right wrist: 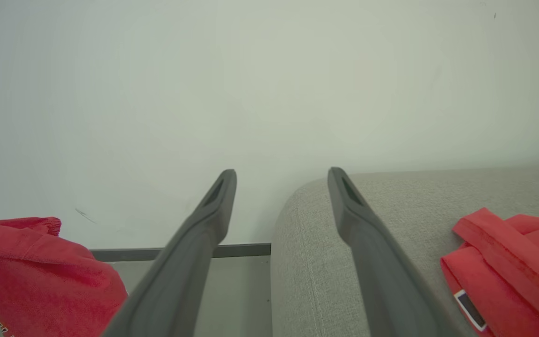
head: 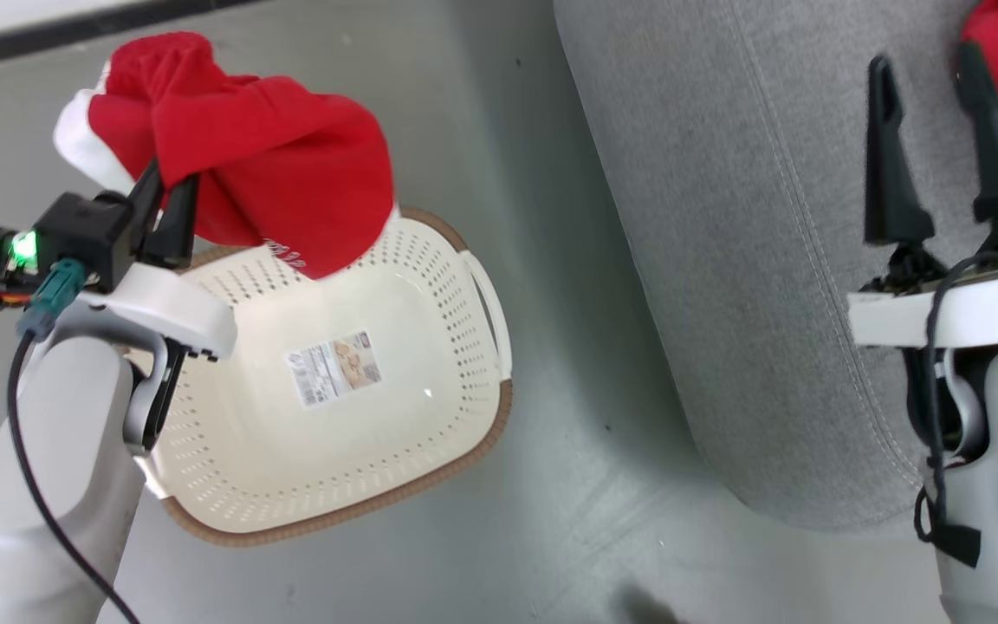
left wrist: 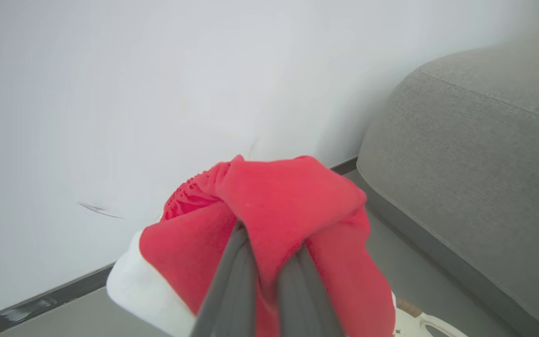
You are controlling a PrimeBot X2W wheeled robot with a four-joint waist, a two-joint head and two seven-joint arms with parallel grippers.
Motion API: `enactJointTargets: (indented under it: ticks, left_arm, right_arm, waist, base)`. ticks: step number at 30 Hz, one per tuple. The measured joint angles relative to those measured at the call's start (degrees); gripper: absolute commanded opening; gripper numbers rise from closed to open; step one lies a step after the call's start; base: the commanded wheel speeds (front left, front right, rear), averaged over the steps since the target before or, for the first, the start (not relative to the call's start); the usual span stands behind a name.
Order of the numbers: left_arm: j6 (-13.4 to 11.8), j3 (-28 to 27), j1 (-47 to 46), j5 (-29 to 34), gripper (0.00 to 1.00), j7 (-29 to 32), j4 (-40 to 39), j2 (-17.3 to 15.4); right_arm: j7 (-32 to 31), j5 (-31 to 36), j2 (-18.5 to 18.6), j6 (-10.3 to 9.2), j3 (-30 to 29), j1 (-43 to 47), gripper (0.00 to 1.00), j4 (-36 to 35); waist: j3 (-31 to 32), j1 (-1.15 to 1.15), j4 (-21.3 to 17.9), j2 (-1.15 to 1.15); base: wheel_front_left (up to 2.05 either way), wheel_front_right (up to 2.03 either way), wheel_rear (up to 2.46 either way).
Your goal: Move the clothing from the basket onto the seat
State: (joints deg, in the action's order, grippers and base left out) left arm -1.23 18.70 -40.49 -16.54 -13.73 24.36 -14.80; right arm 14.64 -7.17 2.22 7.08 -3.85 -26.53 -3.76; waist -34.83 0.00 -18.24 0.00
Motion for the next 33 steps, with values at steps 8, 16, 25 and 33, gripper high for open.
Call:
enactJointTargets:
  ticks: [8, 16, 25, 33]
  left_arm:
    - [-0.7, -3.6, 6.2, -3.2, 0.0, -0.5, -4.6, -0.9]
    - [-1.2, -4.2, 11.0, -3.6, 0.0, -0.5, -8.7, -2.4]
    - [0.5, -0.9, 13.9, -3.6, 0.0, 1.3, -13.2, -2.9]
    - [2.3, 3.1, 14.9, -3.6, 0.0, 4.2, -18.0, -1.9]
  right_arm:
    - [0.0, 3.6, 0.1, 0.0, 1.7, 2.4, 1.0, 2.3]
    - [0.0, 4.4, 1.6, 0.0, 3.6, 5.5, 1.0, 4.7]
    - [0.0, 5.0, 4.7, 0.0, 9.5, 8.7, 1.0, 7.5]
    - [0.0, 6.6, 11.3, 0.0, 19.6, 9.1, 1.0, 10.3]
  waist:
    - [6.4, 0.0, 2.9, 0.0]
    - [12.3, 0.0, 5.5, 0.0]
    - [18.9, 0.0, 8.1, 0.0]
    - [24.3, 0.0, 10.2, 0.0]
  base:
    - [0.0, 0.0, 0.0]
    - [0.0, 0.0, 0.0]
    - [0.0, 0.0, 0.0]
    - [0.0, 0.0, 0.0]
